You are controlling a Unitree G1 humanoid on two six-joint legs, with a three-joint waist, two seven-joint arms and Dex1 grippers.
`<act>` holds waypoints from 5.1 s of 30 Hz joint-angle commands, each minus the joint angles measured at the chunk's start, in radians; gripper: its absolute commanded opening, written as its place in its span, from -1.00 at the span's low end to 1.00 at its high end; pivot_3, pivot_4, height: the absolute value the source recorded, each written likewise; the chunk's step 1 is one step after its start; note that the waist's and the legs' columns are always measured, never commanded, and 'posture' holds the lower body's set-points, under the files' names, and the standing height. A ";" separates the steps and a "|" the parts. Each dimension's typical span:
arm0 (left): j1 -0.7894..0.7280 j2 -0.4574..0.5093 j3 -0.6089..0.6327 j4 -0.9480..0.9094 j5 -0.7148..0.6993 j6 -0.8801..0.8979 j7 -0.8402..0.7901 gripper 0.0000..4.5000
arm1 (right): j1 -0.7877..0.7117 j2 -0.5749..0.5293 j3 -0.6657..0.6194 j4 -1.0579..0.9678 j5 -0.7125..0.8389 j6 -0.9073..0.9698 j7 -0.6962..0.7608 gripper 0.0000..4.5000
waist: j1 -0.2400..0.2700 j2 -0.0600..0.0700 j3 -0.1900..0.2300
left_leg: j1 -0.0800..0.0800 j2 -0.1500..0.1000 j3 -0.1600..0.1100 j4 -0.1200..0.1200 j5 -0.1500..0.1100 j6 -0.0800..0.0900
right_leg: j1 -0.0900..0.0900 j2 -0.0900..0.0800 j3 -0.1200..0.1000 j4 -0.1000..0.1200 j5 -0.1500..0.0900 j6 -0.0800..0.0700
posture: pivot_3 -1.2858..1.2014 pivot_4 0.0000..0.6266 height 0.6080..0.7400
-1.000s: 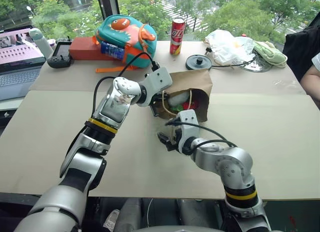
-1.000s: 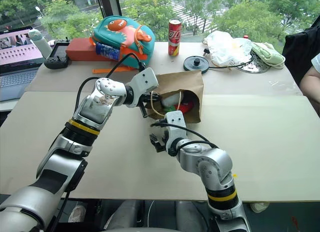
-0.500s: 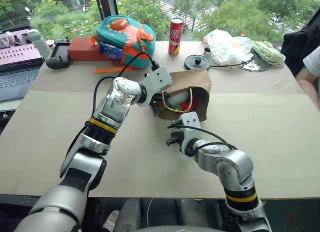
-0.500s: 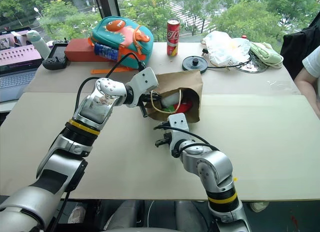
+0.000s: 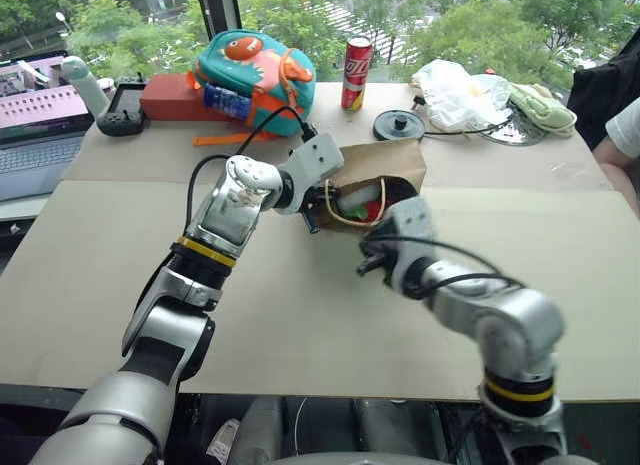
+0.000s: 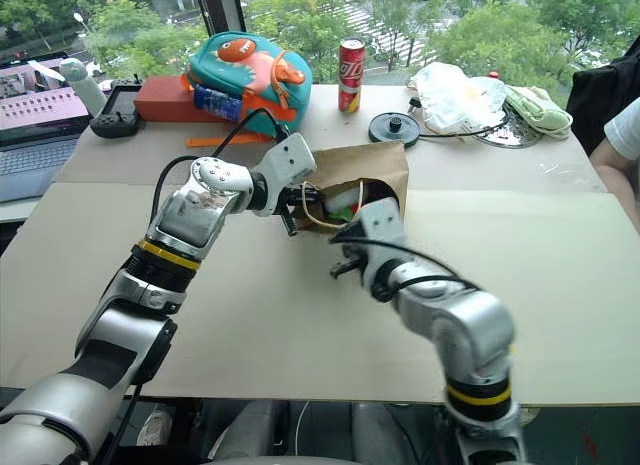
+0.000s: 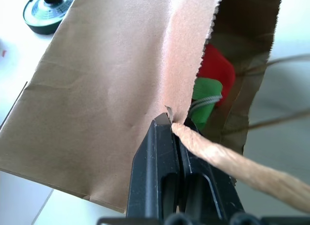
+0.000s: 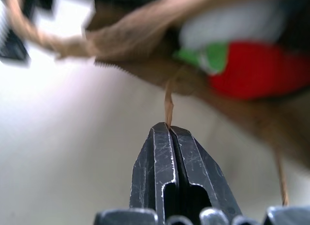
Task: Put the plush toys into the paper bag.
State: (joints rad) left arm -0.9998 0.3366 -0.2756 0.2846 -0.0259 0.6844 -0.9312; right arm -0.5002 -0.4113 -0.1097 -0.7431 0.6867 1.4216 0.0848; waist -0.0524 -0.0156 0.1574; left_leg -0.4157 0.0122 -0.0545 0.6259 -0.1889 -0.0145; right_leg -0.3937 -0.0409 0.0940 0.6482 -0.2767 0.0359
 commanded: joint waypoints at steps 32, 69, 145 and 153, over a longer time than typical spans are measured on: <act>-0.224 0.079 0.090 0.075 -0.365 0.504 -0.058 -1.00 | -0.215 -0.244 -0.128 0.026 0.141 0.024 0.175 -0.96 | 0.010 0.001 0.000 | 0.000 0.000 0.001 -0.001 0.000 0.000 | 0.000 -0.001 0.000 0.000 0.000 0.000 | 0.03 -0.52 0.98; 0.042 0.169 0.490 -0.136 -0.603 0.405 0.001 0.57 | -0.105 -0.141 -0.356 -0.031 0.456 -0.085 0.004 0.77 | 0.009 0.001 0.000 | 0.001 0.000 0.001 0.000 0.000 0.000 | 0.000 -0.002 0.000 0.001 0.000 0.000 | 0.03 -0.52 0.98; 0.400 -0.177 0.155 -0.074 -0.120 -0.386 0.412 -1.00 | -0.234 0.172 0.211 0.281 -0.248 -0.230 0.057 -1.00 | 0.009 0.001 0.000 | 0.005 0.000 0.001 -0.001 0.000 0.000 | 0.004 -0.002 0.000 0.000 0.000 -0.001 | 0.03 -0.52 0.98; 0.387 -0.170 0.166 -0.060 -0.114 -0.429 0.414 -1.00 | -0.215 0.161 0.161 0.237 -0.239 -0.192 0.050 -1.00 | 0.008 0.001 0.000 | 0.005 0.000 0.001 -0.001 0.000 0.000 | 0.004 -0.002 0.000 0.000 0.000 -0.001 | 0.03 -0.52 0.98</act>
State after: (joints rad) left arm -0.5849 0.1611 -0.1282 0.2330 -0.1433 0.2970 -0.5196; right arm -0.7206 -0.2464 0.0948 -0.4445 0.4445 1.2137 0.1389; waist -0.0440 -0.0144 0.1574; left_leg -0.4106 0.0119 -0.0538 0.6252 -0.1887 -0.0149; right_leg -0.3898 -0.0428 0.0938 0.6480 -0.2764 0.0353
